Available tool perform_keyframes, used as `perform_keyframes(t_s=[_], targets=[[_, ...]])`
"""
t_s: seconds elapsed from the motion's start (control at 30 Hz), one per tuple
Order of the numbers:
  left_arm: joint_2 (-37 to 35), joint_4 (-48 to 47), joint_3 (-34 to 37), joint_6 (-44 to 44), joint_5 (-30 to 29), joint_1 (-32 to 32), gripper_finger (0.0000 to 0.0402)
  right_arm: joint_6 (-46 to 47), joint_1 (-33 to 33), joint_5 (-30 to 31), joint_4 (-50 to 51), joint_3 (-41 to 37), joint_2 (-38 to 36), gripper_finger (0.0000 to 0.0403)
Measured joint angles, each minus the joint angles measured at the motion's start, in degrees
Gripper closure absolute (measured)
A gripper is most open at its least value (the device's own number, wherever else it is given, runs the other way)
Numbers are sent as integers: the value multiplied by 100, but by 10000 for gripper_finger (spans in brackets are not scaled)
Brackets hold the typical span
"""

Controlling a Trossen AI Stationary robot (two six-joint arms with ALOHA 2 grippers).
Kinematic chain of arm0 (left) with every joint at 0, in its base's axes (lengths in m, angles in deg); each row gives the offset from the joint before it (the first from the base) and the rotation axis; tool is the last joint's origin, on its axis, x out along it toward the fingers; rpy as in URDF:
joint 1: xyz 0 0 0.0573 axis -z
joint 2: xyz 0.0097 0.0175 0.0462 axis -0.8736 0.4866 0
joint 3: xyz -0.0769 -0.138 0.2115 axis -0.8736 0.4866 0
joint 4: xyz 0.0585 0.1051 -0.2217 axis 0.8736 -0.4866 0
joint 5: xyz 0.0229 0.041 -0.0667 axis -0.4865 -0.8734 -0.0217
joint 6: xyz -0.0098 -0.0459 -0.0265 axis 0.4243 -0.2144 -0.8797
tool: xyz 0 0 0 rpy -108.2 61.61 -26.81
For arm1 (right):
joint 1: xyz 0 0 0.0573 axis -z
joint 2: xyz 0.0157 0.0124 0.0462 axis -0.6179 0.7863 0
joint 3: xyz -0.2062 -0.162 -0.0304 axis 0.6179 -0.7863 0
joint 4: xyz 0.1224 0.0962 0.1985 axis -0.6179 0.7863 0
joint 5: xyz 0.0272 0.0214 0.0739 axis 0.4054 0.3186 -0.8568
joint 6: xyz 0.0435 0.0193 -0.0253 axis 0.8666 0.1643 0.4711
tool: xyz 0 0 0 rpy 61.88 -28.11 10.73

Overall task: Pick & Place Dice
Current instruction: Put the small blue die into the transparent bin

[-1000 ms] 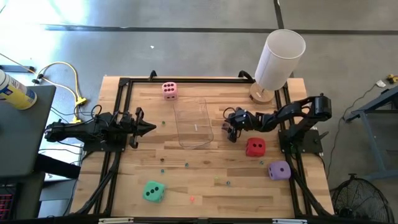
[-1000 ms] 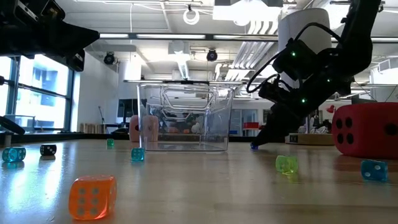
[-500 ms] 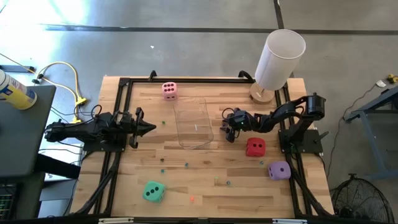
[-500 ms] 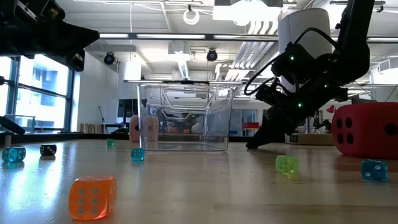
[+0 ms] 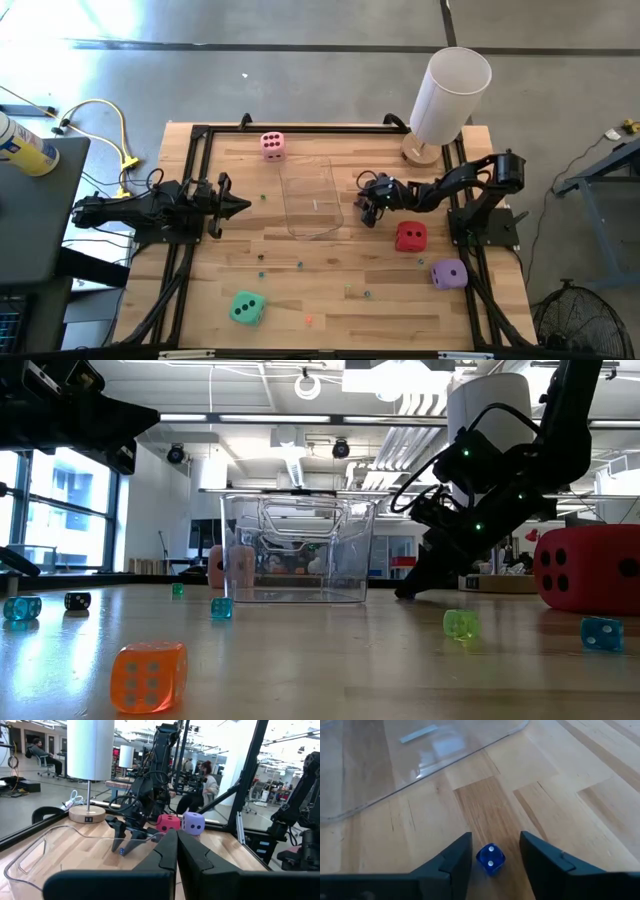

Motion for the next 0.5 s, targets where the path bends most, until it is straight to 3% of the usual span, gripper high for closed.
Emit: perform_keyframes(t_s=[0.5], targets=[[0, -2, 0, -11, 16, 0, 401, -1, 2, 22, 66, -11, 0, 324]])
